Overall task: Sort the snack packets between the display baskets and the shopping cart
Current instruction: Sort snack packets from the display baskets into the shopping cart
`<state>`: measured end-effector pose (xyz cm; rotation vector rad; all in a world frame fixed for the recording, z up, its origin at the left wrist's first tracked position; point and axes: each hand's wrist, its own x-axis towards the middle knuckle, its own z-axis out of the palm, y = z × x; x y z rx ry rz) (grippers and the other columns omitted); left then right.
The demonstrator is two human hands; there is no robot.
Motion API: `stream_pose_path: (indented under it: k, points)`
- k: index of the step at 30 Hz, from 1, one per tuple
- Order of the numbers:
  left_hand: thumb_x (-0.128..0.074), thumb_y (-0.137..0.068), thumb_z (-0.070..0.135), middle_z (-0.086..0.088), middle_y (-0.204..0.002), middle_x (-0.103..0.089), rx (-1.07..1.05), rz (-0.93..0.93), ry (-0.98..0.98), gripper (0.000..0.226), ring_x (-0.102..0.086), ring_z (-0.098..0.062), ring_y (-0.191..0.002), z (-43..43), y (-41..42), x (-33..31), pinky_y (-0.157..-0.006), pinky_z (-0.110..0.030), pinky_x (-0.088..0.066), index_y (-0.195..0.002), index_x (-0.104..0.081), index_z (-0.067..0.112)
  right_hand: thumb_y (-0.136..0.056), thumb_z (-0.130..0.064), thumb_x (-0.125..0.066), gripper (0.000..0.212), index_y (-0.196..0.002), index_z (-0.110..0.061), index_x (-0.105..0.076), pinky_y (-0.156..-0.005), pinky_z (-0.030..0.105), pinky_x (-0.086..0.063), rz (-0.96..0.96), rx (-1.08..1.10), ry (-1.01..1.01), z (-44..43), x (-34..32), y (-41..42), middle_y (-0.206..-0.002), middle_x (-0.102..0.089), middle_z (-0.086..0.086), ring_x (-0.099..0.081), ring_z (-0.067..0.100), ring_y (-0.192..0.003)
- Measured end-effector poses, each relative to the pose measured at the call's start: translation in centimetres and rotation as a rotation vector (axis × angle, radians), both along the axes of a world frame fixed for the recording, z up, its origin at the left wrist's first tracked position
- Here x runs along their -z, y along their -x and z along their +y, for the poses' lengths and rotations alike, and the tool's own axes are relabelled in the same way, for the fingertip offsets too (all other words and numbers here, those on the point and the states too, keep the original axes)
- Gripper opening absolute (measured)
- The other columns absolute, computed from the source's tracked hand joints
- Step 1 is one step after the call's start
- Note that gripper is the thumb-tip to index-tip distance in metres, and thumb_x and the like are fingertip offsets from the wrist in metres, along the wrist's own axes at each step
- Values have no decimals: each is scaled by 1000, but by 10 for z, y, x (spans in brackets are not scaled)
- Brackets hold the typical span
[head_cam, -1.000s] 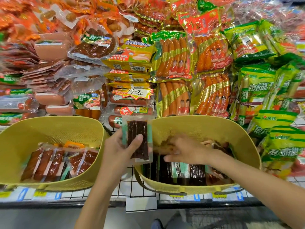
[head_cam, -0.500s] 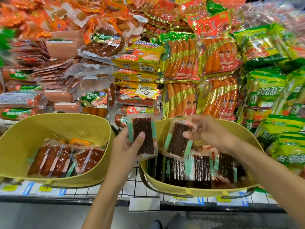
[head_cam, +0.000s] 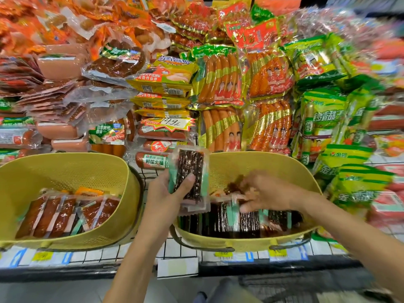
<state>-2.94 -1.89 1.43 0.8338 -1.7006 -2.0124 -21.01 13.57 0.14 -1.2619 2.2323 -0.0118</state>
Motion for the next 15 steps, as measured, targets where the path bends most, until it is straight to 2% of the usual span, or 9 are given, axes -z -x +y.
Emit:
stream_pose_path:
  k: [1, 2, 4, 7, 8, 10, 11, 13, 15]
  points:
    - [-64, -80, 31, -8, -98, -74, 2, -11, -4, 35, -74, -26, -70, 1, 1, -1, -50, -30, -57, -110, -61, 13, -70, -60, -65, 62, -116, -18, -58, -96, 35, -46, 68, -27, -118, 4, 8, -1, -114, -56, -2, -52, 19, -110]
    - [-65, -77, 35, -10, -105, -72, 6, -22, -14, 43, -74, -27, -73, 3, 2, 0, -52, -34, -58, -114, -60, 13, -69, -60, -67, 67, -119, -17, -58, -100, 38, -42, 121, -42, -154, 5, 13, -3, -117, -55, -2, -50, 19, -113]
    - [-66, -73, 39, -11, -107, -71, 5, -37, -10, 47, -74, -29, -75, 8, 5, 0, -55, -42, -60, -112, -62, 13, -67, -56, -72, 63, -114, -16, -60, -99, 39, -39, 225, -56, -99, 3, 22, -5, -113, -55, -3, -50, 18, -111]
    - [-68, -72, 39, -4, -96, -75, -11, -38, 26, 36, -74, -27, -74, 11, 6, 1, -56, -40, -60, -101, -67, 17, -68, -48, -75, 48, -102, -15, -61, -93, 34, -39, 288, -21, 45, 2, 22, -6, -104, -60, -5, -55, 16, -103]
    - [-68, -74, 36, -3, -94, -75, -17, -38, 20, 32, -74, -26, -74, 12, 6, 1, -56, -40, -60, -100, -67, 18, -71, -40, -76, 39, -98, -16, -61, -89, 33, -42, 198, 49, 144, 5, 18, -5, -101, -62, -5, -58, 16, -101]
    - [-66, -82, 29, -3, -93, -75, -20, -45, 11, 22, -74, -25, -74, 10, 7, 4, -57, -41, -60, -100, -66, 18, -79, -19, -73, 17, -88, -18, -58, -75, 25, -52, -158, 230, 374, 10, 2, 1, -95, -67, -5, -65, 15, -96]
    - [-64, -85, 27, -3, -93, -75, -29, -47, 27, 17, -74, -24, -77, 11, 8, 4, -61, -41, -61, -100, -65, 17, -83, -12, -69, 12, -85, -17, -58, -69, 22, -54, -304, 293, 490, 11, -9, 6, -95, -68, -6, -66, 12, -95]
    - [-61, -90, 27, 1, -94, -74, -53, -57, 178, 9, -71, -18, -87, 9, 10, 8, -73, -39, -59, -97, -62, 23, -85, -6, -65, 9, -90, -12, -62, -73, 22, -55, -428, 314, 633, 13, -32, 17, -99, -69, -4, -66, 7, -95]
    - [-57, -93, 30, 11, -95, -68, -44, -87, 338, 3, -65, -5, -93, 11, 13, 8, -78, -26, -54, -96, -58, 31, -83, -7, -67, 13, -96, -10, -65, -78, 17, -53, -464, 276, 672, 7, -49, 20, -100, -69, -4, -65, 1, -90]
